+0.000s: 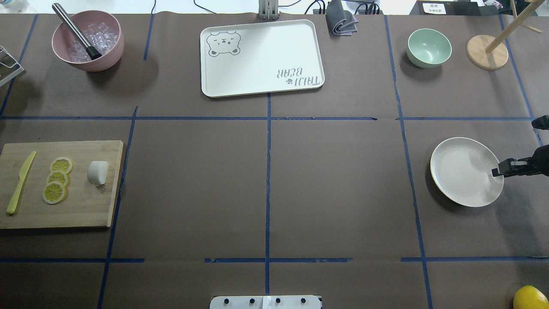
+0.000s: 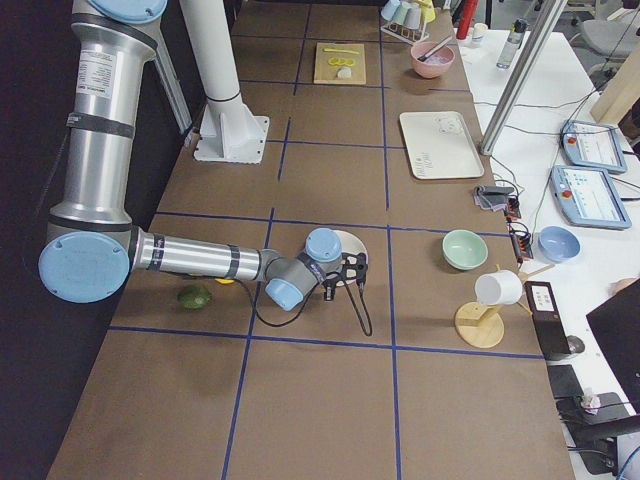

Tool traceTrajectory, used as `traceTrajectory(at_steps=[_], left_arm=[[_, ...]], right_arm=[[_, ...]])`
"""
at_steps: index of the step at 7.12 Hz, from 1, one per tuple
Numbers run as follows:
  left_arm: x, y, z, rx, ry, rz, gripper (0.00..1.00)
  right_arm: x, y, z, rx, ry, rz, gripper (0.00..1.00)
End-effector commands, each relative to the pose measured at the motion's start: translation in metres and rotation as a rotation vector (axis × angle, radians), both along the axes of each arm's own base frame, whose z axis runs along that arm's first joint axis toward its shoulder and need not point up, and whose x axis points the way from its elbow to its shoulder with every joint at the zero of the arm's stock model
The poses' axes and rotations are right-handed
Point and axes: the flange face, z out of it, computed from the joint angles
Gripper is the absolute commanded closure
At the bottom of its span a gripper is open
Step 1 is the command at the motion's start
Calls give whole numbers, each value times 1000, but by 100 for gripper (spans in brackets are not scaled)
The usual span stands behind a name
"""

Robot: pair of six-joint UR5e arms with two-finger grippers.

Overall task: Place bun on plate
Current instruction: 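Grasp the white plate rim with the right gripper, then slide the white plate with the right gripper toward the table center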

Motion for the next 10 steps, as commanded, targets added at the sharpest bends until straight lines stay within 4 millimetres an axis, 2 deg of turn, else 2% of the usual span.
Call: traceTrajectory(at_steps=[1,2,3,4,5,6,7,8,9,10], left_arm=[[0,1,-1,1,0,-1,0],[0,0,-1,4,0,0,0],[0,-2,-2,5,-2,2,0],[0,-2,-2,5,-2,2,0],[0,-2,-3,7,-2,2,0],[0,-3,-3,8,-2,2,0],[0,-4,-4,12,0,2,0],[0,-4,-6,16,1,2,0],[1,-5,-7,18,4,4,0],[1,-5,-7,18,4,4,0]], right_arm=[[0,-1,-1,5,2,4,100],[-1,-1,-10,15,-14,-3,100],[-4,-4,-37,52,-42,-7,100],[-17,-22,-83,54,-112,-16,100],[-42,-62,-143,35,-178,18,100],[-65,-93,-194,6,-208,43,100],[-109,-108,-247,-31,-237,34,100],[-158,-109,-295,-82,-261,40,99],[-201,-102,-326,-96,-260,81,99],[-252,-84,-350,-97,-231,96,99]])
